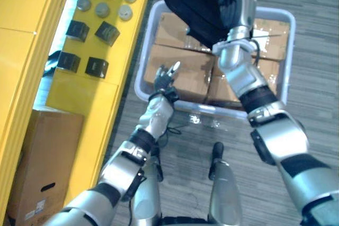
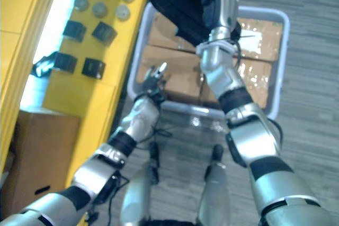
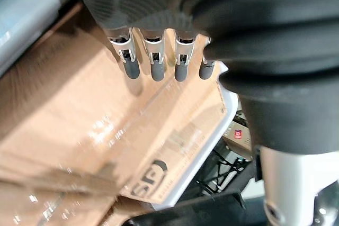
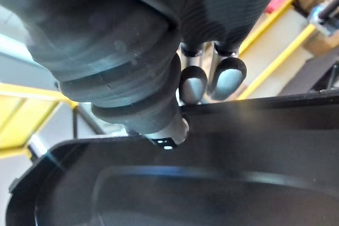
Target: Walk over and take plastic housings, then place them on the shelf
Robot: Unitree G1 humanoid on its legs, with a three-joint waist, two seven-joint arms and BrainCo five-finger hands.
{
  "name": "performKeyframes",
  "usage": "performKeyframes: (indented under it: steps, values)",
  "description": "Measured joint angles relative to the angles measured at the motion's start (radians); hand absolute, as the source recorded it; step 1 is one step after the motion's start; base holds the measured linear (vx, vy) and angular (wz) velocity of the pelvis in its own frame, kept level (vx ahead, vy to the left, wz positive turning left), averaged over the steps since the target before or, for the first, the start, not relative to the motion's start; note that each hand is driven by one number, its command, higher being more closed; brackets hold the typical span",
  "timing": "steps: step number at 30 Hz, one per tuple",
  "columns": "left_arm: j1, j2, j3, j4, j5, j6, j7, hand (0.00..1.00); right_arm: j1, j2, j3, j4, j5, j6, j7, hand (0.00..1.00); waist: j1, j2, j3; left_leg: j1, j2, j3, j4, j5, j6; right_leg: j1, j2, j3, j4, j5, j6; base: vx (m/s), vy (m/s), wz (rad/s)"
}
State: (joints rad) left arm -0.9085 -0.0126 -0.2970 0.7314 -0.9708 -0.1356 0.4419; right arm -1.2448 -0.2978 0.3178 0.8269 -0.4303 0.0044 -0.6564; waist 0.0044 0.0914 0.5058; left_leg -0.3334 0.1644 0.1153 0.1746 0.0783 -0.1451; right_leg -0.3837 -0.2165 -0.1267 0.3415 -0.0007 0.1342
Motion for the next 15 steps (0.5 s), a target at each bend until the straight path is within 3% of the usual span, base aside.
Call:
performKeyframes:
  steps: [6,11,15]
  values:
    - [-0.041,-0.008,0.001,0.028,-0.011,-0.08,0.105,0.0,-0.003,0.035,0.011,-0.034,0.025,-0.027,-0.021,1.0,-0.017,-0.002,0.001,0.001,0.013,0.004,0.003,-0.001,-0.002,-0.001,0.014,0.005,-0.003,0.004,-0.004,0.0,-0.008,-0.05]
    - [-0.05,-0.017,0.004,0.038,-0.014,-0.088,0.148,0.0,-0.021,0.047,0.029,-0.038,0.025,-0.029,-0.025,1.0,-0.019,-0.007,0.003,0.007,0.021,0.015,0.001,-0.002,-0.003,-0.006,0.023,0.017,-0.003,0.007,-0.007,0.0,-0.01,-0.09]
    - [-0.057,-0.028,0.01,0.045,-0.054,-0.122,0.153,0.0,-0.021,0.061,0.04,-0.068,0.034,-0.029,-0.025,1.0,-0.024,-0.035,0.002,0.018,0.025,0.031,-0.001,-0.004,-0.006,-0.006,0.026,0.027,-0.003,0.008,-0.008,0.01,-0.001,-0.09]
